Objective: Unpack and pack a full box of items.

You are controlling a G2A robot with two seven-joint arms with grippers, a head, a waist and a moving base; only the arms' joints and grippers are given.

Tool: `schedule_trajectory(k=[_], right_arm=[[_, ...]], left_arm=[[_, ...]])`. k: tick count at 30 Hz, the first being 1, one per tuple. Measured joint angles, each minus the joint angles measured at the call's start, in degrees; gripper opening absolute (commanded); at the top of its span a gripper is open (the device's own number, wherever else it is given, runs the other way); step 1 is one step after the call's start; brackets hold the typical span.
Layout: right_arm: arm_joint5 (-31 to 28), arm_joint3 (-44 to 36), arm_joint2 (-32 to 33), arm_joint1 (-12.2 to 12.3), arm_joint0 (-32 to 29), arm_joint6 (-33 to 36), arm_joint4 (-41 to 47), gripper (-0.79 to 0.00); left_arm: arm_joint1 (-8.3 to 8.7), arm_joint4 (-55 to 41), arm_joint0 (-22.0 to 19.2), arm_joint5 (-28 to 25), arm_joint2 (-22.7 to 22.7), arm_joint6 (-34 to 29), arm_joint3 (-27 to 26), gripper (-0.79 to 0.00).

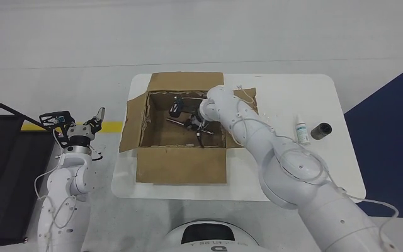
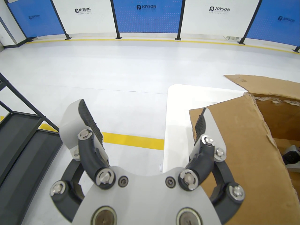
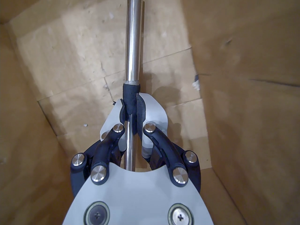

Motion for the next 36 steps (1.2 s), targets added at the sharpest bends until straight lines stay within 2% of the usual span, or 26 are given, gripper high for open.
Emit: schedule_trajectory(k=[1,2,3,5,6,14,21,31,36], right_arm=[[0.08,-0.55,0.18,0.11,-0.11,1.08,0.27,-0.785],[0.23,-1.38,0.39,0.27,-0.26,2.18,0.49,-0.705],[0.38,-2.04,0.52,0.41,-0.35,2.73,0.52,-0.520],[0.78,-3.60,0.80,0.80,-0.58,3.07,0.32,-0.425],[0.98,-4.17,0.94,1.00,-0.68,3.00,0.17,-0.403],[3.92,-7.09,2.18,2.45,-1.81,4.19,-0.74,-0.406],[3.40,-8.09,3.04,2.83,-2.39,3.92,-0.94,-0.437],[6.28,-6.46,3.07,1.96,-2.93,0.87,-3.54,-0.483],[5.60,-5.02,2.85,0.95,-3.18,0.51,-4.12,-0.493]], left_arm=[[0.00,0.00,0.00,0.00,0.00,0.00,0.00,0.000],[0.00,0.00,0.00,0.00,0.00,0.00,0.00,0.000],[0.00,0.00,0.00,0.00,0.00,0.00,0.00,0.000],[0.00,0.00,0.00,0.00,0.00,0.00,0.00,0.000],[0.00,0.00,0.00,0.00,0.00,0.00,0.00,0.000],[0.00,0.00,0.00,0.00,0.00,0.00,0.00,0.000],[0.00,0.00,0.00,0.00,0.00,0.00,0.00,0.000],[0.00,0.00,0.00,0.00,0.00,0.00,0.00,0.000],[0.00,0.00,0.00,0.00,0.00,0.00,0.00,0.000]])
